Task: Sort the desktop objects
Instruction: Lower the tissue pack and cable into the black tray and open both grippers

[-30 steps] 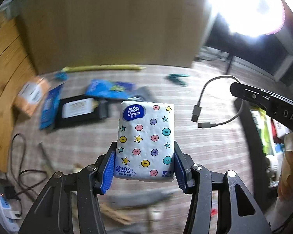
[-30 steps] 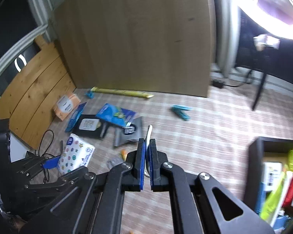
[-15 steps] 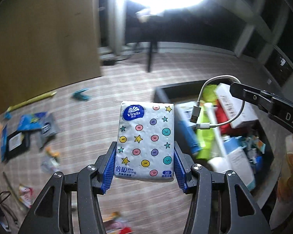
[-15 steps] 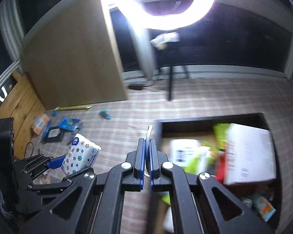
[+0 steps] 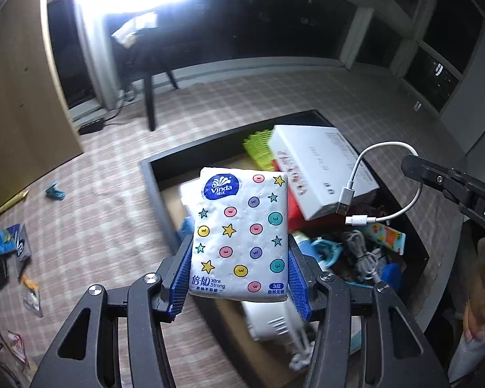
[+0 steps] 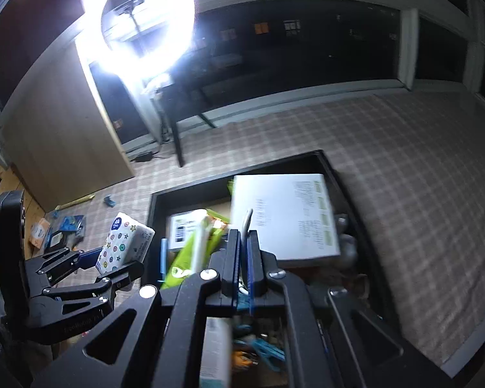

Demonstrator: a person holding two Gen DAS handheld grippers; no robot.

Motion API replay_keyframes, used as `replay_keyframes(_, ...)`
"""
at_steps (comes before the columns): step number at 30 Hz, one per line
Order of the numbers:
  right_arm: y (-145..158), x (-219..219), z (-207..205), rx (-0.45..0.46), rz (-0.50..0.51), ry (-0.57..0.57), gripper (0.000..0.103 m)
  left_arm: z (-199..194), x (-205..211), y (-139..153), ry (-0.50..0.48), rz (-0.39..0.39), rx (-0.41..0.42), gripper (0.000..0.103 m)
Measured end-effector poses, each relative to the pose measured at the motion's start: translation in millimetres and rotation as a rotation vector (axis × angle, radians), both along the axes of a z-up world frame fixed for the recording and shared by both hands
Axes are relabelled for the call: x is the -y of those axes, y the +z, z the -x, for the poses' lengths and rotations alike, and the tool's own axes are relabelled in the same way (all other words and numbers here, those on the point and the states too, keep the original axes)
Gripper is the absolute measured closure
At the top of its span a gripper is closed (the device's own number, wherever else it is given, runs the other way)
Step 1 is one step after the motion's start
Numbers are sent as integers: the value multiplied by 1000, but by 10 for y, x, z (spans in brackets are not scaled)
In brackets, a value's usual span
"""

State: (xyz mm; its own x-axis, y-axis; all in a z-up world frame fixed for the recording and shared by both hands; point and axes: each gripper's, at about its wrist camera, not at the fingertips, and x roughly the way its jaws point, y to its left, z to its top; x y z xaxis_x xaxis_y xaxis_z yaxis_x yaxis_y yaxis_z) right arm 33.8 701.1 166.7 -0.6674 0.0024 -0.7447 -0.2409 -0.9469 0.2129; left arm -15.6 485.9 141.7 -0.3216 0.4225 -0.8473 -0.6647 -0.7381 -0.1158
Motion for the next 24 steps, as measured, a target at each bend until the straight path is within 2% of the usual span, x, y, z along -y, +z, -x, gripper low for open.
replay_keyframes(4, -6, -99, -81, 6, -2, -5, 99, -72, -160, 4, -28, 9, -2, 50)
replay_keyframes(5, -10, -109, -93, 13, 1, 4, 98, -86, -197, 5, -29, 16, -4, 42)
replay_keyframes(7, -28, -128, -89, 33, -4, 2, 89, -94, -231, 16, -25, 15, 0, 32)
replay_keyframes(9, -35, -143, -95, 42, -13, -9, 66, -103, -232, 29, -21, 7, 1, 32)
replay_keyframes(16, -23, -101, -111, 41, -30, -8, 64, -87, -138, 21, -5, 15, 7, 32)
replay_keyframes(24, 36, 16, -15, 28, -24, 4, 64, 37, 186, 25, 59, 11, 9, 32)
